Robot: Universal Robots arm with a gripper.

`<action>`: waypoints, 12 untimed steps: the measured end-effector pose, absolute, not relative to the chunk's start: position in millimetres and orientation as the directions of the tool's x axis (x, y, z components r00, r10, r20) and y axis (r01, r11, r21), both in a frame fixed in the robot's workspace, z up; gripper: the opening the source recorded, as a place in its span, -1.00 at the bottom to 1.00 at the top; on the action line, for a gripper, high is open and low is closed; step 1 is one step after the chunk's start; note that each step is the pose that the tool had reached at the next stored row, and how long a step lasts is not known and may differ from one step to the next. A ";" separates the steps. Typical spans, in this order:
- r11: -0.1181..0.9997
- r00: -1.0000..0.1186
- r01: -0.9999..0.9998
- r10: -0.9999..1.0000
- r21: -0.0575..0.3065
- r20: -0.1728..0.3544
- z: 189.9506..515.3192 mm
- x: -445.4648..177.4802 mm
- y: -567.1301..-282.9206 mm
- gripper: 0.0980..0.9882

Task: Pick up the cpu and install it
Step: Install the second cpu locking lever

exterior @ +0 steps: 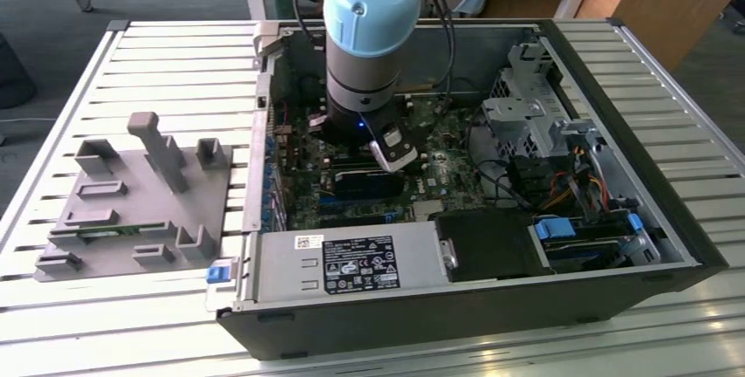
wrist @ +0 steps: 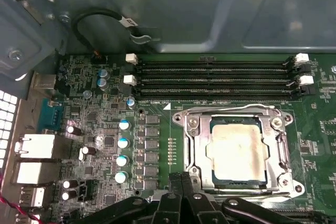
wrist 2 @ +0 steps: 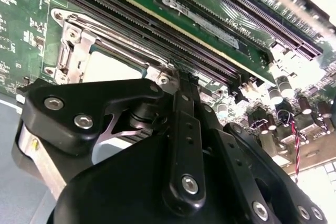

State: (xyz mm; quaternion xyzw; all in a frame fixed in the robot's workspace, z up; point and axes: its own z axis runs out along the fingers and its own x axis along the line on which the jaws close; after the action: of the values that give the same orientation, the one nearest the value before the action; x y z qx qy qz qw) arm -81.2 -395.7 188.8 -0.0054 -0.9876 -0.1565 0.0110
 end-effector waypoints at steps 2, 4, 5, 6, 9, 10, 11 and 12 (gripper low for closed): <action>0.950 -1.000 0.014 0.007 0.311 0.023 188.8 -81.2 -395.7 -0.98; 0.948 -1.000 0.014 0.007 0.317 0.023 189.2 -81.2 -395.6 -0.98; 0.948 -1.000 0.014 0.007 0.318 0.023 190.9 -81.2 -395.6 -0.98; 0.948 -1.000 0.014 0.007 0.318 0.023 193.8 -81.2 -395.7 -0.98; 0.947 -1.000 0.014 0.007 0.322 0.023 202.7 -81.4 -395.7 -0.98; 0.947 -1.000 0.014 0.007 0.322 0.023 205.2 -81.4 -395.7 -0.98; 0.946 -1.000 0.014 0.007 0.323 0.023 207.9 -81.4 -395.7 -0.98; 0.946 -1.000 0.014 0.007 0.323 0.023 209.9 -81.4 -395.7 -0.98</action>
State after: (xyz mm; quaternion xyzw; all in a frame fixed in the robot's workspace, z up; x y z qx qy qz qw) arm -81.4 -395.7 209.9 -0.0053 -0.9864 -0.1640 0.0109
